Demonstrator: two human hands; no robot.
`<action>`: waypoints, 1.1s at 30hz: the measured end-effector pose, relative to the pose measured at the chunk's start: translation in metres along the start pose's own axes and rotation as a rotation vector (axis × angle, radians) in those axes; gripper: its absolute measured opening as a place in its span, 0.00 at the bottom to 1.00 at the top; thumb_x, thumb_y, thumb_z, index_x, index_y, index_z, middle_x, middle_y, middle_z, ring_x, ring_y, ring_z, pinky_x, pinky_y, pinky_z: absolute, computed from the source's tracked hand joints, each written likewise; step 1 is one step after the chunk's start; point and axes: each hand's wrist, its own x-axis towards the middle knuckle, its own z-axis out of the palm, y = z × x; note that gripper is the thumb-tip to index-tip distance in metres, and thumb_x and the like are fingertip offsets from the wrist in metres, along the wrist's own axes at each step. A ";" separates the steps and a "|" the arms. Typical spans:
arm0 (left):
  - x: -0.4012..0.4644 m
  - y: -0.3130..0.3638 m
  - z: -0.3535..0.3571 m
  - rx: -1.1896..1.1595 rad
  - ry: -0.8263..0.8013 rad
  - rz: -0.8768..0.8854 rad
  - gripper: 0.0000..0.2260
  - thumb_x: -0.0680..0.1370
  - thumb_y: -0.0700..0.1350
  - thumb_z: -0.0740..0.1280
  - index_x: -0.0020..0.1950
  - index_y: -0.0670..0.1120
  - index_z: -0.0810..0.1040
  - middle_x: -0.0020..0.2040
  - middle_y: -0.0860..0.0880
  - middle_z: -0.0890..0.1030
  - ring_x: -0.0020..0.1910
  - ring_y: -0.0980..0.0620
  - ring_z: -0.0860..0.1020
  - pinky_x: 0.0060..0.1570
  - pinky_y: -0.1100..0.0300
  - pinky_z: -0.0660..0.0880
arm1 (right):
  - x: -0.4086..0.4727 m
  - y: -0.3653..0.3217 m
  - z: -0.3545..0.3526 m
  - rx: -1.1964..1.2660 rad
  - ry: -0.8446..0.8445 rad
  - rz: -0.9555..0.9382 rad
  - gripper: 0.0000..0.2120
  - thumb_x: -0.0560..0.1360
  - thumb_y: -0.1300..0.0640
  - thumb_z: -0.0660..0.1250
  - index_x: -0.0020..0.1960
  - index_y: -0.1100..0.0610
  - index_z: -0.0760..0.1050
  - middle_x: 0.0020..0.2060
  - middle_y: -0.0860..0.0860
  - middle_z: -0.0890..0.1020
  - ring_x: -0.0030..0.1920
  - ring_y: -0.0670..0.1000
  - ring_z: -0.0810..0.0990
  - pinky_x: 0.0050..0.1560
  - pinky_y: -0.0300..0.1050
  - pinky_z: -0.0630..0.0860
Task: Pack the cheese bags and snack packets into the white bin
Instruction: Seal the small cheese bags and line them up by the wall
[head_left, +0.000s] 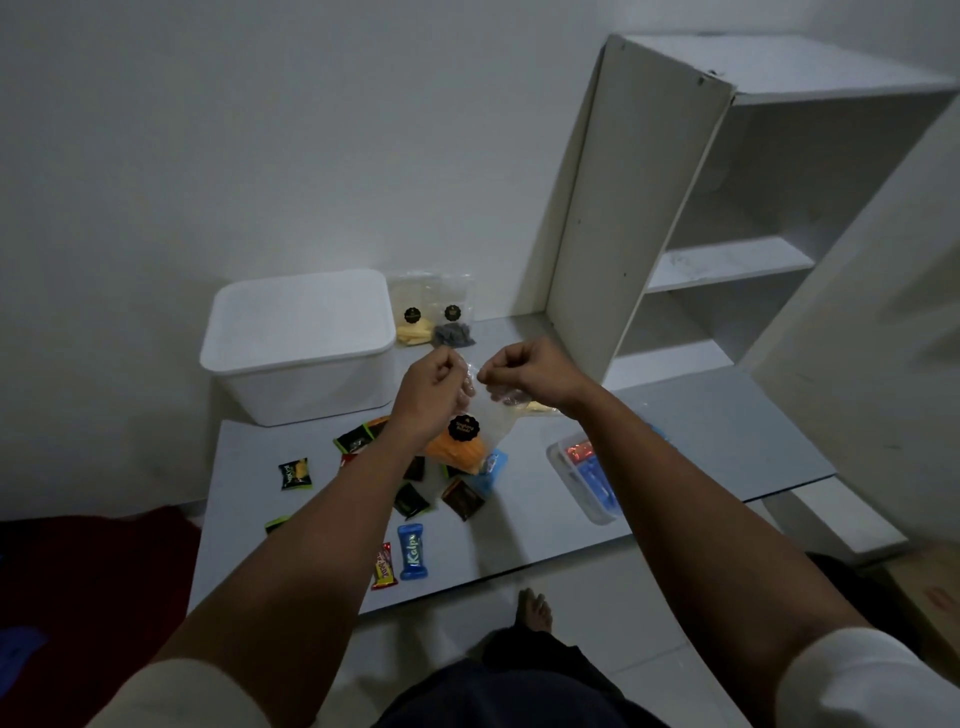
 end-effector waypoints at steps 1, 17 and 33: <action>-0.001 0.001 0.001 0.003 -0.004 -0.005 0.09 0.83 0.41 0.62 0.44 0.43 0.76 0.36 0.46 0.83 0.33 0.53 0.78 0.38 0.59 0.80 | -0.001 0.001 0.000 -0.003 -0.003 0.000 0.02 0.76 0.60 0.74 0.47 0.59 0.84 0.44 0.60 0.87 0.42 0.52 0.85 0.49 0.50 0.82; -0.001 0.018 0.004 -0.036 -0.019 -0.028 0.09 0.84 0.43 0.62 0.48 0.43 0.79 0.40 0.45 0.82 0.37 0.51 0.78 0.40 0.61 0.79 | 0.000 0.006 -0.013 0.103 0.002 -0.028 0.04 0.78 0.58 0.72 0.46 0.57 0.81 0.38 0.51 0.84 0.42 0.50 0.84 0.45 0.47 0.76; 0.015 0.012 0.007 -0.092 0.023 -0.068 0.08 0.81 0.44 0.67 0.45 0.44 0.83 0.41 0.46 0.87 0.40 0.53 0.83 0.48 0.60 0.80 | -0.001 0.015 -0.020 0.208 0.051 -0.012 0.05 0.78 0.57 0.72 0.47 0.59 0.82 0.40 0.54 0.86 0.44 0.51 0.84 0.48 0.47 0.77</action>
